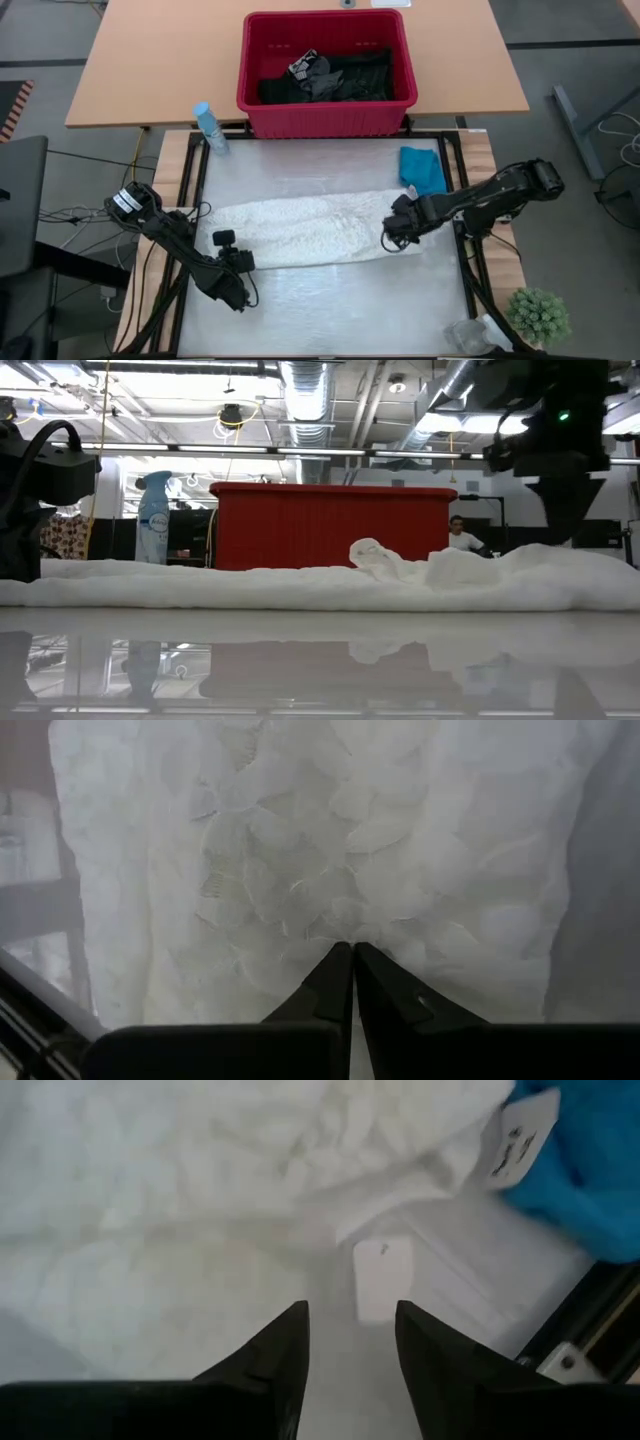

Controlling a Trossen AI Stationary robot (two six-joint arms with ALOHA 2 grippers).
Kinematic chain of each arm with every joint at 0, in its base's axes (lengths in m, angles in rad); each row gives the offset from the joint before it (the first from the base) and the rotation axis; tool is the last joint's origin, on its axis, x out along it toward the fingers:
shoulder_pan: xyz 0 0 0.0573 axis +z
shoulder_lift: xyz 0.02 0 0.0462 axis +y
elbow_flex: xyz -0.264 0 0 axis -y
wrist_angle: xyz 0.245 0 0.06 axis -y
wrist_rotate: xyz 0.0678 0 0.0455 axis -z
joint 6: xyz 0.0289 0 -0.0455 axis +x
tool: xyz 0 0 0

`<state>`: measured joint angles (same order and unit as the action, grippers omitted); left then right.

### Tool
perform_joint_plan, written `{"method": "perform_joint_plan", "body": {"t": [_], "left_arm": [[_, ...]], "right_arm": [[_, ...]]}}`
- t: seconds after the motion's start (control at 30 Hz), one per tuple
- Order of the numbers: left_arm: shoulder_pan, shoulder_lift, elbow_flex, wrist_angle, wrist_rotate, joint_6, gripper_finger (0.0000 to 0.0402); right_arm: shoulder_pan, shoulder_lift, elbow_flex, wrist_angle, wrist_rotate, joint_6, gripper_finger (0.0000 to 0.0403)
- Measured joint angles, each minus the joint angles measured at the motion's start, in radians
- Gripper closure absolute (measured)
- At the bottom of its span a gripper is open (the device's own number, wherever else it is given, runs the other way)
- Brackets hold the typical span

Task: Fold laundry
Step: Fold the white shirt

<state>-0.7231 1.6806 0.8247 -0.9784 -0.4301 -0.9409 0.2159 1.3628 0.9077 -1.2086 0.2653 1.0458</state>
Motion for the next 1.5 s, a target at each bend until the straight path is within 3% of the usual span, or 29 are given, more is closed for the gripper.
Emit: {"method": "perform_joint_plan", "body": {"t": [0.23,0.37,0.53,0.7,0.77,0.93,1.07,1.5], "left_arm": [[0.000,0.000,0.053,0.004,0.004,0.059,0.0393],[0.004,0.000,0.071,-0.006,-0.002,0.020,0.0393],[0.013,0.000,0.173,0.072,-0.206,-0.074,0.0393],[0.055,-0.001,0.209,0.295,-0.380,-0.092,0.0393],[0.079,0.006,0.185,0.395,-0.410,-0.064,0.0393],[0.141,0.009,0.072,0.598,-0.387,-0.044,0.0393],[0.179,0.009,0.028,0.623,-0.407,-0.056,0.0393],[0.219,0.009,-0.093,0.689,-0.247,-0.036,0.0393]], "right_arm": [[0.131,0.000,0.000,-0.023,0.075,0.137,0.0235],[0.167,-0.001,0.000,-0.008,0.064,0.178,0.0237],[0.240,0.004,0.002,0.166,0.064,0.188,0.0279],[0.266,0.042,0.001,0.156,0.078,0.237,0.0378],[0.273,0.063,0.001,0.154,0.075,0.238,0.0387],[0.275,0.118,0.002,0.150,0.025,0.239,0.0381],[0.270,0.173,0.002,0.149,0.025,0.240,0.0390],[0.283,0.332,0.002,0.189,-0.100,0.187,0.0387]]}}
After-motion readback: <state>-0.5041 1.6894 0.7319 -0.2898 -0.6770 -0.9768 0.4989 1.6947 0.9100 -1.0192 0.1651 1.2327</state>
